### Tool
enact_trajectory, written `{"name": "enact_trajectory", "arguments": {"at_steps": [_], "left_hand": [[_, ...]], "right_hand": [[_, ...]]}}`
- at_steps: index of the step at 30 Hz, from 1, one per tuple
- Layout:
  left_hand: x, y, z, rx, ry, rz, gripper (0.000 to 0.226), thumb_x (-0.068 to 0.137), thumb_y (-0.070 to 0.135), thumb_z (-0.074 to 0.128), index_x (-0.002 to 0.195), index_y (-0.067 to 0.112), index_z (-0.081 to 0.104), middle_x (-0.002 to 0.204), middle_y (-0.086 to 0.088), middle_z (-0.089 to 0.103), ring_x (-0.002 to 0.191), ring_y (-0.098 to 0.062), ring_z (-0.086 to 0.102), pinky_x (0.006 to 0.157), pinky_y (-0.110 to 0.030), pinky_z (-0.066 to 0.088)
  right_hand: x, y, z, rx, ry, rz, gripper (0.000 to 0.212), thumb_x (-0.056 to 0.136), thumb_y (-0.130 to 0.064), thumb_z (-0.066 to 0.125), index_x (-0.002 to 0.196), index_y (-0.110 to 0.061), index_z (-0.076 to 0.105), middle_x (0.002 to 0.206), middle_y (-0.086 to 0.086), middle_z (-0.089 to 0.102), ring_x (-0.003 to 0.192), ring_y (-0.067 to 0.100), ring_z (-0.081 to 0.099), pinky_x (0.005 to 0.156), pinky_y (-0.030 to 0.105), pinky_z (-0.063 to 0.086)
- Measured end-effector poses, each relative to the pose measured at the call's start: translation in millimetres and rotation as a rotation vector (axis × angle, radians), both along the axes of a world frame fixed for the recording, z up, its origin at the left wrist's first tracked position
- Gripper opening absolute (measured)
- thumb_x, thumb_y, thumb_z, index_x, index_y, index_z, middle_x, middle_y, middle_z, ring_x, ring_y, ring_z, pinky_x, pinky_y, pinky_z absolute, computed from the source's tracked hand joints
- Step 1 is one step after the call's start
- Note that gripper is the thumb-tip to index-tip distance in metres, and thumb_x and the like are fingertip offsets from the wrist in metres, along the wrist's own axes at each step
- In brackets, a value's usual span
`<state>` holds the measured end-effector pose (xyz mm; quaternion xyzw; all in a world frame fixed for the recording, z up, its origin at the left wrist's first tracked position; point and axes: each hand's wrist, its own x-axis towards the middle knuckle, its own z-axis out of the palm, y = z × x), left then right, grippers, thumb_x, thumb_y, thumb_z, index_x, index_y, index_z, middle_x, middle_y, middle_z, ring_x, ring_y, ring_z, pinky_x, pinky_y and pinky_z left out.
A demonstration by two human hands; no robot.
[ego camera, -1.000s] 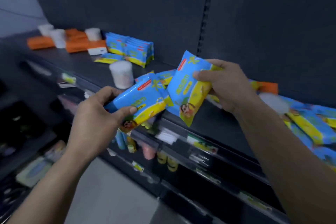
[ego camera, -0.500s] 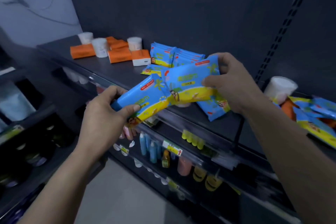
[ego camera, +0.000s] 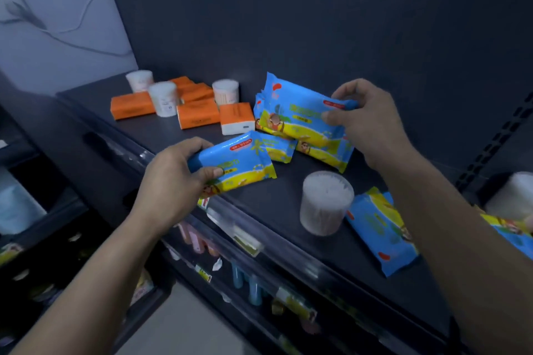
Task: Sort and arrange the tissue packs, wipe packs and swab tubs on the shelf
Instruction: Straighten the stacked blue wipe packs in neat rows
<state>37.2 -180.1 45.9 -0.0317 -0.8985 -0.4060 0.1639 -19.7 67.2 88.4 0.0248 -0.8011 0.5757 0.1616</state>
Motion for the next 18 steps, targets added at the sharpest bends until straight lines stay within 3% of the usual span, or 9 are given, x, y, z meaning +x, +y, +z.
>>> {"name": "enact_trajectory", "arguments": {"at_steps": [2,6,10,15,18], "left_hand": [[-26,1,-2,-0.023,-0.013,-0.040,0.021,0.076,0.009,0.073,0.081,0.026,0.061,0.071,0.009,0.061,0.060,-0.006,0.053,0.055,-0.020,0.042],[-83,2,-19,-0.104,-0.087,-0.175,0.022,0.075,0.016,0.074,0.082,0.032,0.061,0.082,-0.004,0.064,0.083,-0.025,0.058,0.073,-0.035,0.049],[-138,8,-34,-0.176,-0.173,-0.305,0.030,0.066,0.040,0.068,0.095,0.043,0.060,0.094,-0.012,0.061,0.092,-0.038,0.058,0.084,-0.046,0.050],[-198,11,-45,-0.408,-0.180,-0.465,0.038,0.075,0.033,0.072,0.111,0.028,0.061,0.106,-0.008,0.062,0.107,-0.030,0.052,0.098,-0.044,0.035],[-228,9,-52,-0.473,-0.233,-0.531,0.042,0.063,0.054,0.066,0.102,0.043,0.056,0.109,0.000,0.061,0.110,-0.027,0.051,0.096,-0.042,0.030]], "right_hand": [[-16,5,-1,0.039,-0.006,-0.038,0.026,0.074,-0.004,0.072,0.077,-0.021,0.053,0.075,-0.008,0.055,0.060,0.004,0.049,0.047,0.016,0.044],[-37,19,-7,0.088,-0.058,-0.089,0.023,0.075,-0.002,0.072,0.084,-0.013,0.054,0.075,-0.005,0.056,0.058,0.004,0.049,0.042,0.010,0.040],[-52,28,-17,0.207,-0.175,-0.121,0.027,0.074,-0.001,0.073,0.073,-0.018,0.053,0.072,-0.005,0.055,0.058,0.007,0.046,0.048,0.017,0.040],[-65,20,-34,0.215,-0.319,-0.246,0.034,0.072,0.006,0.073,0.068,-0.018,0.050,0.070,-0.004,0.053,0.057,0.007,0.044,0.048,0.014,0.038],[-70,11,-40,0.172,-0.369,-0.305,0.032,0.072,0.015,0.069,0.069,-0.011,0.049,0.068,-0.009,0.050,0.051,-0.003,0.049,0.044,0.003,0.035]]}}
